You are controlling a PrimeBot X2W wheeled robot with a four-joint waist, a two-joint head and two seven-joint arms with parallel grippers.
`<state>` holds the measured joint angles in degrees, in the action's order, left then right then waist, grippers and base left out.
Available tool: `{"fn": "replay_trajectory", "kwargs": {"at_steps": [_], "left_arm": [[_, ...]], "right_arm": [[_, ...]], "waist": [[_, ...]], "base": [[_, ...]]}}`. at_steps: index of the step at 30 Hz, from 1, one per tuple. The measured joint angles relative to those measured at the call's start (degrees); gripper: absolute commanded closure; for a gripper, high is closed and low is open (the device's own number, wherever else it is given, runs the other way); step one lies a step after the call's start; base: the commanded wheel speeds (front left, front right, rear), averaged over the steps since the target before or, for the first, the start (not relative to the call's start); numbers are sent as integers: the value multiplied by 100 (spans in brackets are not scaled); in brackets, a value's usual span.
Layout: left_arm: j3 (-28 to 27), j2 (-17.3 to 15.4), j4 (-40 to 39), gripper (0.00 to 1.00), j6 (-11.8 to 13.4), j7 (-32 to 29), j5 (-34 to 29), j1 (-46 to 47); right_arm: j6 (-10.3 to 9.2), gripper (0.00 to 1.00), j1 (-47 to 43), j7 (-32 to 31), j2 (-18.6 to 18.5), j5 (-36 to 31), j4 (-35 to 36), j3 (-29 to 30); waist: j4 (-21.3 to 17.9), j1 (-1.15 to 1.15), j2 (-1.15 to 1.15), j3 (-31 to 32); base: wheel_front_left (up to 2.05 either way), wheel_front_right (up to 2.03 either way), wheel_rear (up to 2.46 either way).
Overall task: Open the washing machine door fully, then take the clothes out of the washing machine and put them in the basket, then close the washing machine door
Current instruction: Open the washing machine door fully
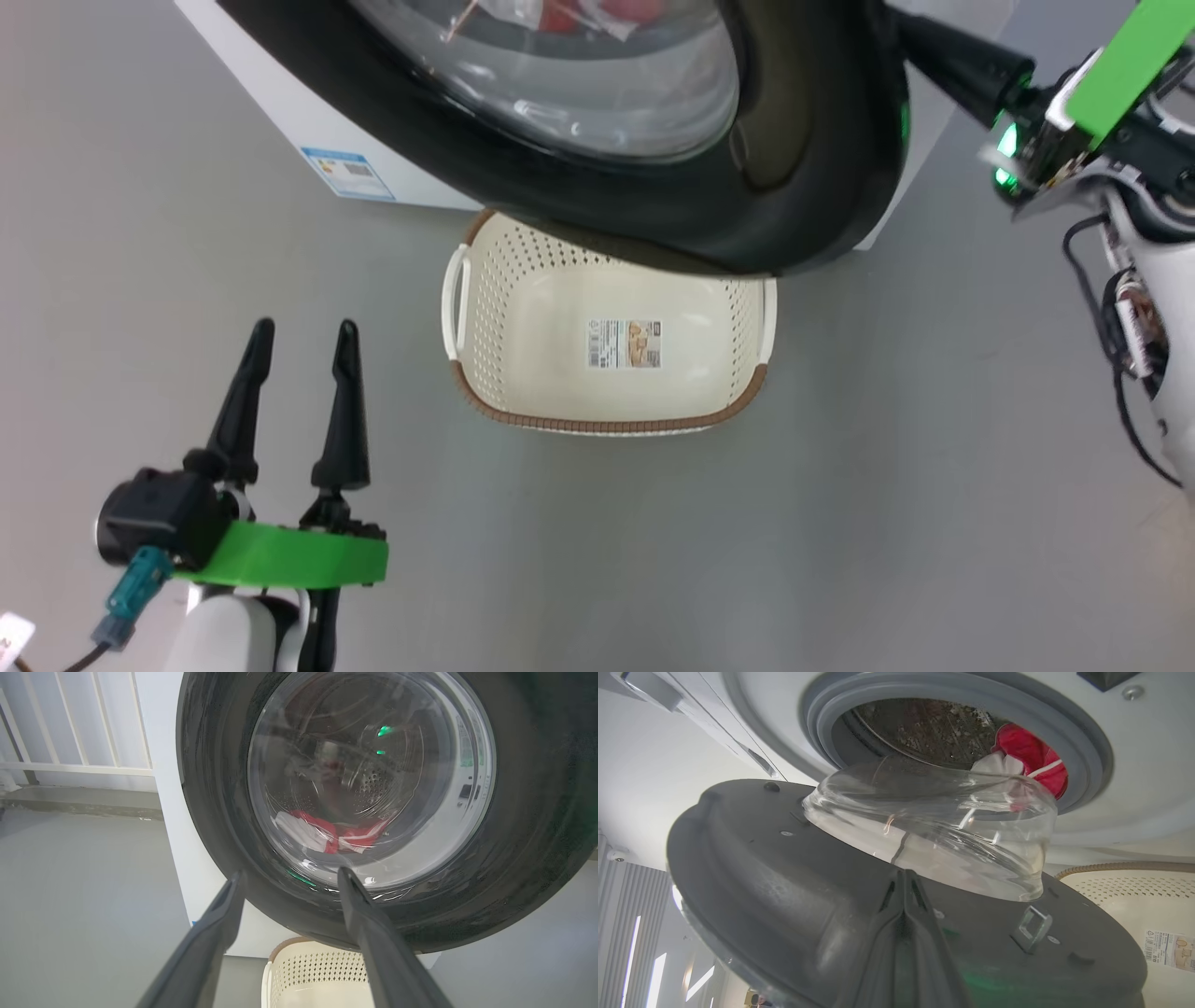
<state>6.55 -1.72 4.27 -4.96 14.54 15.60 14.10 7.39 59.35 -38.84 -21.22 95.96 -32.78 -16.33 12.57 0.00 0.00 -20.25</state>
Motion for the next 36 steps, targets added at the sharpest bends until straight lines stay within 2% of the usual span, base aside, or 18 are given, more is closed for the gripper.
{"fn": "replay_trajectory", "kwargs": {"at_steps": [10,19,32,33,34,35,36], "left_arm": [[-105,-3,85,0,-85,0,-102,-247],[-157,-3,99,0,-118,0,-152,-331],[-253,-3,103,0,-136,0,-186,-333],[-255,-3,103,0,-137,0,-186,-335],[-260,-3,103,0,-143,0,-186,-336],[-267,-3,102,0,-143,0,-186,-336],[-272,-3,101,0,-144,0,-186,-336]], "right_arm": [[0,100,-514,-199,188,4,144,-20],[0,100,-668,-247,289,-1,210,33],[0,100,-708,231,328,-278,522,309],[0,94,-762,282,328,-310,641,365],[0,71,-814,324,324,-330,750,402],[0,58,-875,363,316,-364,888,421],[0,52,-936,383,314,-374,1038,431]], "waist": [[-61,0,0,412],[-153,0,0,536],[-281,0,0,640],[-295,0,0,640],[-307,0,0,639],[-321,0,0,637],[-337,0,0,632]], "base": [[0,0,0],[0,0,0],[0,0,0],[0,0,0],[0,0,0],[0,0,0],[0,0,0]]}}
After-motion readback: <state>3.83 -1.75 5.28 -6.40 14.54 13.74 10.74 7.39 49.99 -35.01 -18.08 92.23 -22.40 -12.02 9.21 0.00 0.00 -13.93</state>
